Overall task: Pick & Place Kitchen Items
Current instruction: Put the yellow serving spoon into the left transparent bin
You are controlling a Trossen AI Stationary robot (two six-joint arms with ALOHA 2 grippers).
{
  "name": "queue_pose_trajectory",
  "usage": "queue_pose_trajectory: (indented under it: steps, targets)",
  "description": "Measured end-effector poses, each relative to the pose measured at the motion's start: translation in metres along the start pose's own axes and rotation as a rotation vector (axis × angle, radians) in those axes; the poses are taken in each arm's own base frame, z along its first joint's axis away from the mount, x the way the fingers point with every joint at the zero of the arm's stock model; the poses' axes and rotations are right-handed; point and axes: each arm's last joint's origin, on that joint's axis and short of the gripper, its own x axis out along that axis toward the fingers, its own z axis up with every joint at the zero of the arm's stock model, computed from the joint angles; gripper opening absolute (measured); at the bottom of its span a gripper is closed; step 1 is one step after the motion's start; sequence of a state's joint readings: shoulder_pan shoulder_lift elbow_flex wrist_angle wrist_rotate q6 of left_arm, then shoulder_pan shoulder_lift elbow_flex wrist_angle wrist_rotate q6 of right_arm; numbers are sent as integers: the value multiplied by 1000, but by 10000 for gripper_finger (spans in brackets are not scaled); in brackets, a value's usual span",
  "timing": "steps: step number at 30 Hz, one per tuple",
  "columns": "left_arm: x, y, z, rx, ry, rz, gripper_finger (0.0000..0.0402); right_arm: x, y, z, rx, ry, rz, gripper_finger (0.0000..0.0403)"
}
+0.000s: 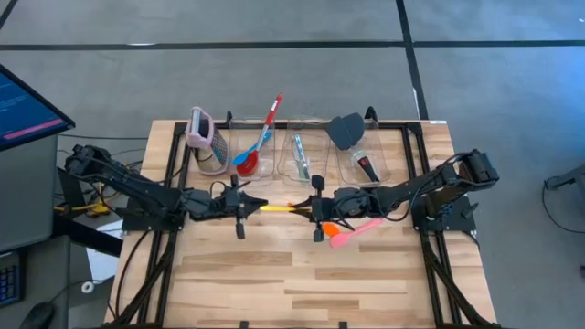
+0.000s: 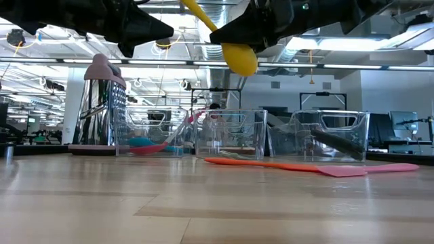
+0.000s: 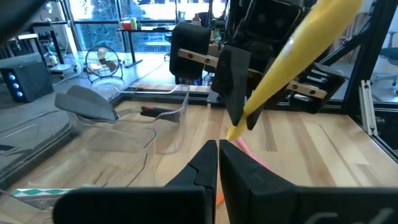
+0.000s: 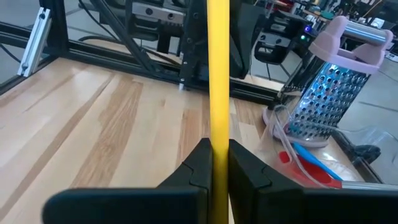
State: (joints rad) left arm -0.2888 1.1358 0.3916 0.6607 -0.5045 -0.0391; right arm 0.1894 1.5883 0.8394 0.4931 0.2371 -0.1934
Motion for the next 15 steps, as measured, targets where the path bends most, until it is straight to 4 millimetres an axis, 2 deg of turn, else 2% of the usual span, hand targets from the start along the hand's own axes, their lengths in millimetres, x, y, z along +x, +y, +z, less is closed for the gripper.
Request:
queue_pose_trajectory:
  steps: [15]
  targets:
    - [0, 0, 4, 6, -38, -25, 73, 0, -1, 0, 12, -3, -2, 18]
